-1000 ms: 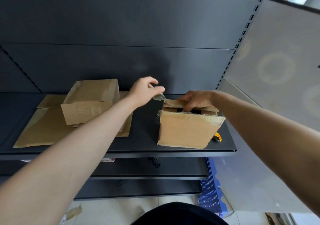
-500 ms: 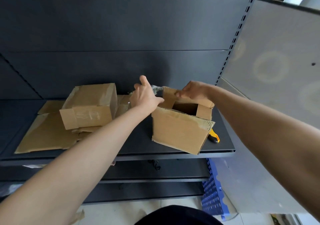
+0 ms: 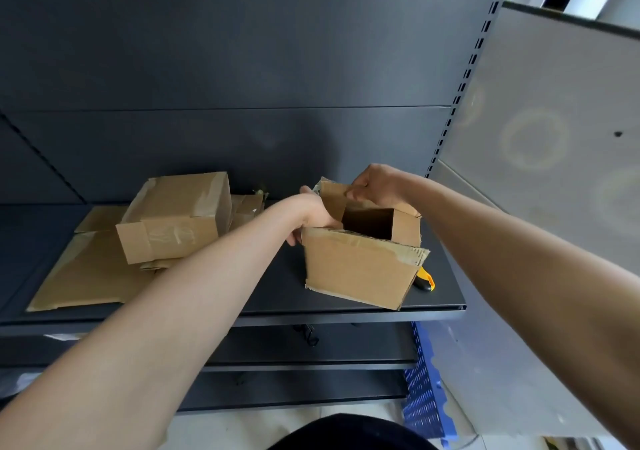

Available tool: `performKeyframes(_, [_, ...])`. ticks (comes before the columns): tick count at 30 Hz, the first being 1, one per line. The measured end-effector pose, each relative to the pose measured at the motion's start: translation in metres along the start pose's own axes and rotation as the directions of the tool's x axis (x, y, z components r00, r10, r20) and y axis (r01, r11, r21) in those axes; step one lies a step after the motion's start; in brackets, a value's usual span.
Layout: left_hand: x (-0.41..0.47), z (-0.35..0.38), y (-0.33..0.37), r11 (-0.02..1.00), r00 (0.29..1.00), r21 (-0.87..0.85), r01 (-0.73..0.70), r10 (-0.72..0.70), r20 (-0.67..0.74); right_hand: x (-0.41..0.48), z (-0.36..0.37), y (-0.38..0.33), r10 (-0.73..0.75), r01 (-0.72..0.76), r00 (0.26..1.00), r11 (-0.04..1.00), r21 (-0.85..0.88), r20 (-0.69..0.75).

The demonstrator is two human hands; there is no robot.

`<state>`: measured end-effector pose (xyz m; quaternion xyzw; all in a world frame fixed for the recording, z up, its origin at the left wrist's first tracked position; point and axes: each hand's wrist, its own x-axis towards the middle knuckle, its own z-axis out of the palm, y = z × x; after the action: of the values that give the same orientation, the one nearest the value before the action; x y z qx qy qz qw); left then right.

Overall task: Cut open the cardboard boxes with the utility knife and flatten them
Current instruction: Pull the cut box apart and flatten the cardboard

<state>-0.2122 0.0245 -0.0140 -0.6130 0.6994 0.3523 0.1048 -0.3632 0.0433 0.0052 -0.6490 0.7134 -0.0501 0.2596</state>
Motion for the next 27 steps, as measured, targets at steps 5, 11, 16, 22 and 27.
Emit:
performKeyframes(5, [-0.003,-0.008,-0.004,0.921,0.993,-0.374,-0.112,0.093,-0.069,-0.003,-0.002,0.013,-0.009,0.010,1.000,1.000,0.018,-0.014])
performKeyframes(11, [-0.002,-0.021,-0.029,0.845,0.997,-0.529,-0.075,0.063,-0.040,-0.003,-0.003,0.018,0.002,-0.001,1.000,0.999,0.040,-0.026])
performKeyframes(16, [-0.008,-0.021,-0.036,0.839,0.996,-0.539,-0.078,0.085,-0.013,-0.001,0.000,0.015,0.001,0.001,1.000,0.998,0.057,-0.026])
performKeyframes(22, [-0.011,-0.018,-0.030,0.856,0.986,-0.491,-0.163,0.161,-0.047,0.012,-0.002,-0.007,-0.127,0.105,0.986,0.976,0.190,0.106])
performKeyframes(27, [-0.014,-0.013,-0.034,0.867,0.986,-0.470,-0.166,0.142,-0.086,0.018,0.010,-0.021,-0.136,0.135,0.991,0.968,0.212,-0.006])
